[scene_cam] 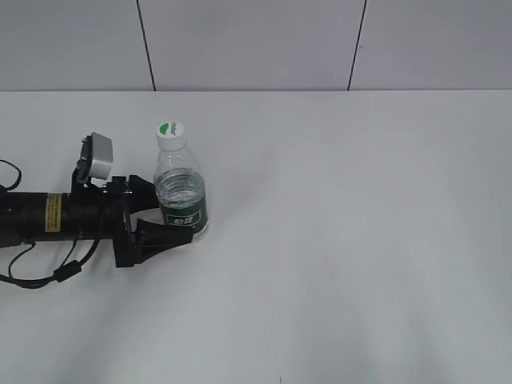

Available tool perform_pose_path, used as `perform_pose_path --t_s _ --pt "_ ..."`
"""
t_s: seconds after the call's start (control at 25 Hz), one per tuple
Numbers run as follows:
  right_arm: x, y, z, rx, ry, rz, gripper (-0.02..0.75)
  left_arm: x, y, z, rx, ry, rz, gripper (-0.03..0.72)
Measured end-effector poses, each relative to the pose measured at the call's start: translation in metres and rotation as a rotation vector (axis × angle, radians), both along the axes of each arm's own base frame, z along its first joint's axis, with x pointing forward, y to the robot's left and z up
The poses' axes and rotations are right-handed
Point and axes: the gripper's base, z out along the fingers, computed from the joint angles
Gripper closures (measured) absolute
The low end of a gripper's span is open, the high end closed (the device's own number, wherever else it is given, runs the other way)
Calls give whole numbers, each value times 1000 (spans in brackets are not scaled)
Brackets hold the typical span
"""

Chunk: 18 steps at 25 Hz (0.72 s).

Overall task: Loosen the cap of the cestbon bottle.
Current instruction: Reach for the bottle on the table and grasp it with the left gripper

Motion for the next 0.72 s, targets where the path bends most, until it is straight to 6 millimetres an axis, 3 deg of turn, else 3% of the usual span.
perform_pose_path --t_s 0.28,0.72 --pt "0 0 0 1 0 1 192 11 -26 -8 -10 -28 -66 118" --pt "0 0 0 1 0 1 192 13 -28 -8 -12 -30 -68 148"
